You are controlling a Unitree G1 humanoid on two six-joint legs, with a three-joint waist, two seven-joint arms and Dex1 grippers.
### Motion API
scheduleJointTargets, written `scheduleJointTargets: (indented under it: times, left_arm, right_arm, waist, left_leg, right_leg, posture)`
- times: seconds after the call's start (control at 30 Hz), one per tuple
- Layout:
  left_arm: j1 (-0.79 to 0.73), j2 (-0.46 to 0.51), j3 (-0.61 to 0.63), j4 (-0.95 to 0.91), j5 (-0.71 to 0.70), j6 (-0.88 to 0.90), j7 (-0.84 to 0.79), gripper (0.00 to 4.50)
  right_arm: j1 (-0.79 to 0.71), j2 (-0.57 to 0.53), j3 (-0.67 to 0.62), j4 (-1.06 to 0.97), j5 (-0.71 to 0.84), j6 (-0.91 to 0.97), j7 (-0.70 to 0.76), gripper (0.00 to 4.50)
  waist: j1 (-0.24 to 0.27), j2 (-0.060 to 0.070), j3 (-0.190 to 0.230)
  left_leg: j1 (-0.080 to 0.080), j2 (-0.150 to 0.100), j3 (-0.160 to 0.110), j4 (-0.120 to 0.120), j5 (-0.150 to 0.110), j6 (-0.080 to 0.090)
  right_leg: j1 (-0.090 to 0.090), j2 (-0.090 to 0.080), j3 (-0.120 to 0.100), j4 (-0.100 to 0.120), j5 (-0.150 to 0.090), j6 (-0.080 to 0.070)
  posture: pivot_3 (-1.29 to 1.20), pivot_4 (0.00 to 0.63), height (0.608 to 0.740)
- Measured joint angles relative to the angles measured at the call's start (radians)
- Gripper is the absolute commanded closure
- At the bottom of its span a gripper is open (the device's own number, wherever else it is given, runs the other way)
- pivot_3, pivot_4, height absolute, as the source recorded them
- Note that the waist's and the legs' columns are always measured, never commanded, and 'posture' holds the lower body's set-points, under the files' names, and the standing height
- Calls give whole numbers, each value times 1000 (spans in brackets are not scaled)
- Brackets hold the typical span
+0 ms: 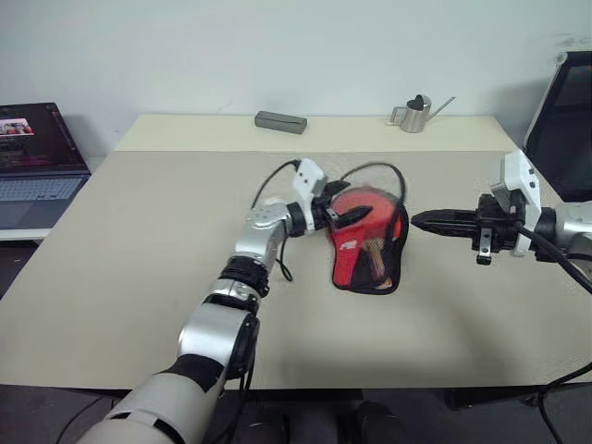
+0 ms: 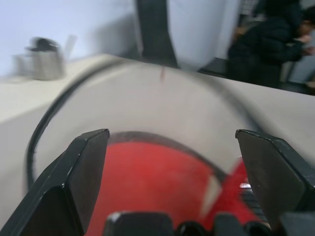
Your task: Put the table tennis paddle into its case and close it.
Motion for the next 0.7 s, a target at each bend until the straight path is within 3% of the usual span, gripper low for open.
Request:
scheduleJointTargets:
  times: [0.3,0.33,0.4,0.5,0.7]
  left_arm:
    - [-24,-30,-1,104,44,-75,57,0]
    - [-23,-26,5,98,40,-80,41,0]
    - [-13,-12,10,63,20,-82,-12,0]
    - [68,52,17,-105,-49,-39,-167,0]
    - [272,229,33,-472,-178,229,-300,0]
  right_arm:
    - [70,5,-52,-39,51,102,-114,4476]
    - [81,20,-59,-39,61,124,-139,4309]
    - [95,53,-65,-32,70,156,-183,3921]
    - [108,110,-67,10,70,199,-262,2939]
    - [103,158,-47,89,64,231,-336,943]
  waist:
    - [3,0,0]
    - [3,0,0]
    - [2,0,0]
    - [-3,0,0]
    - [-9,0,0]
  left_leg:
    - [0,0,0,0,0,0]
    - [0,0,0,0,0,0]
    - [0,0,0,0,0,0]
    - [1,1,1,0,0,0]
    - [1,1,0,0,0,0]
  right_leg:
    - [0,0,0,0,0,0]
    - [0,0,1,0,0,0]
    - [0,0,1,1,0,0]
    - [0,1,2,1,0,0]
    - [0,1,2,1,0,0]
  posture:
    - [0,150,740]
    - [0,150,740]
    - [0,150,740]
    - [0,150,740]
    - [0,150,740]
